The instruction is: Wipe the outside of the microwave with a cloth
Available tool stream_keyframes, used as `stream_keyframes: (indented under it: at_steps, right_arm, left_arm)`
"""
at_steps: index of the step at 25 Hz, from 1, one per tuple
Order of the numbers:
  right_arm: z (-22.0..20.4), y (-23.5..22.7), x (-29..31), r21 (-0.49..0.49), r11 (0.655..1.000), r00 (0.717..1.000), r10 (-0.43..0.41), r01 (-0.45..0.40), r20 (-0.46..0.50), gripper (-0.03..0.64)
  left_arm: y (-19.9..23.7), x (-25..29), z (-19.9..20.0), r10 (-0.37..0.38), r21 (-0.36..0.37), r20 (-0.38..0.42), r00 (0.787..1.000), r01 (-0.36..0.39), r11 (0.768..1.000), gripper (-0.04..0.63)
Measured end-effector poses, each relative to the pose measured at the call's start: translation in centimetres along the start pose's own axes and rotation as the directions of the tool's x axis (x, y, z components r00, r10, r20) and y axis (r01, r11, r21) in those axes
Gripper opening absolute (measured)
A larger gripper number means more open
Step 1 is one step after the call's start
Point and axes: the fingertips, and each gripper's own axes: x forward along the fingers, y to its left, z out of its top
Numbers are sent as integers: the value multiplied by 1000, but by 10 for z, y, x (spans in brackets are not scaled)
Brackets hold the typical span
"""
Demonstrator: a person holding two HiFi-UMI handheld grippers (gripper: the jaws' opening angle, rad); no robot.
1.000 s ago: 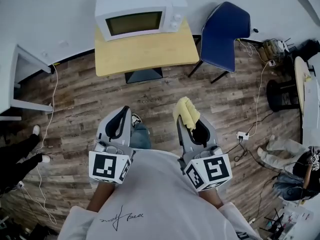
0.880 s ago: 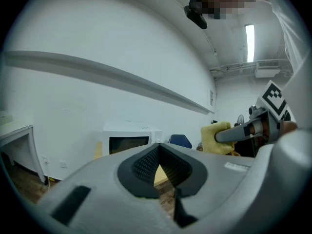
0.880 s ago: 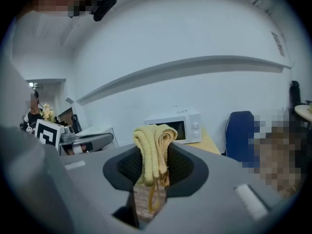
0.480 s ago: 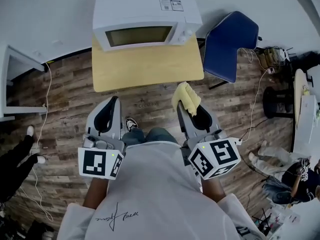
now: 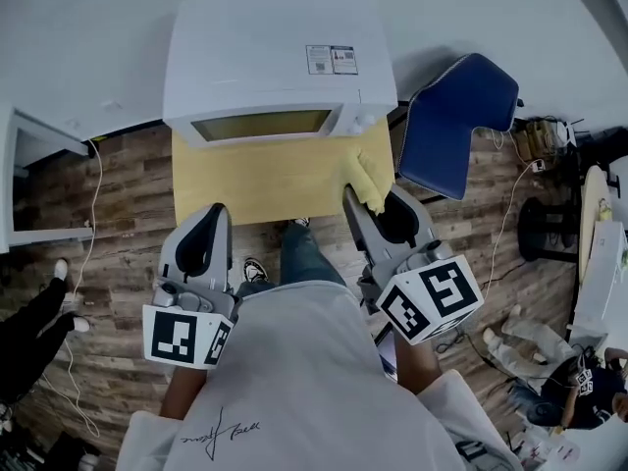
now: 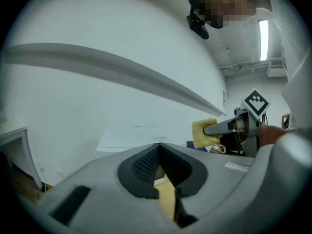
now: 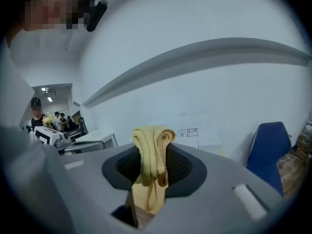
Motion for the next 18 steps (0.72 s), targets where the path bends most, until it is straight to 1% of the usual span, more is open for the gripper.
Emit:
stream_keyframes:
  at_steps: [2,4,7,9,12,15,16,18]
  right_arm:
    - [23,-23,20,-1,999,999,39,-39,0,121]
    - [47,-48,38,-2,998,998,66,-66,-6,121]
    - [79,-90,67,-21,996,996,82,-83,-28,120]
    - [91,-116,85,-50,995,995,80,-83,-66,120]
    - [103,-149,114,-95,993,991,53,-66,-127,121]
    - [113,-179,146,-145,989,986,-5,-19,-164,120]
    - [116,-188,157,-164,986,985,-29,0,-172,120]
    - [121,-204,177,-199,979,979,-79,41,-186,121]
  left_arm:
    - [4,25,14,30,-3,10,999,-30,1000,-11]
    - [2,50,29,37,-3,18,999,-37,999,-11]
    - [-1,88,49,32,20,18,999,-32,999,-11]
    - [-1,104,57,57,49,19,998,-58,997,-11]
    - [1,123,65,76,91,15,997,-77,993,-9]
    - [7,137,71,70,127,14,997,-71,989,-9]
    - [11,139,71,65,125,15,998,-66,990,-9]
    - [19,141,67,44,94,5,999,-44,995,-9]
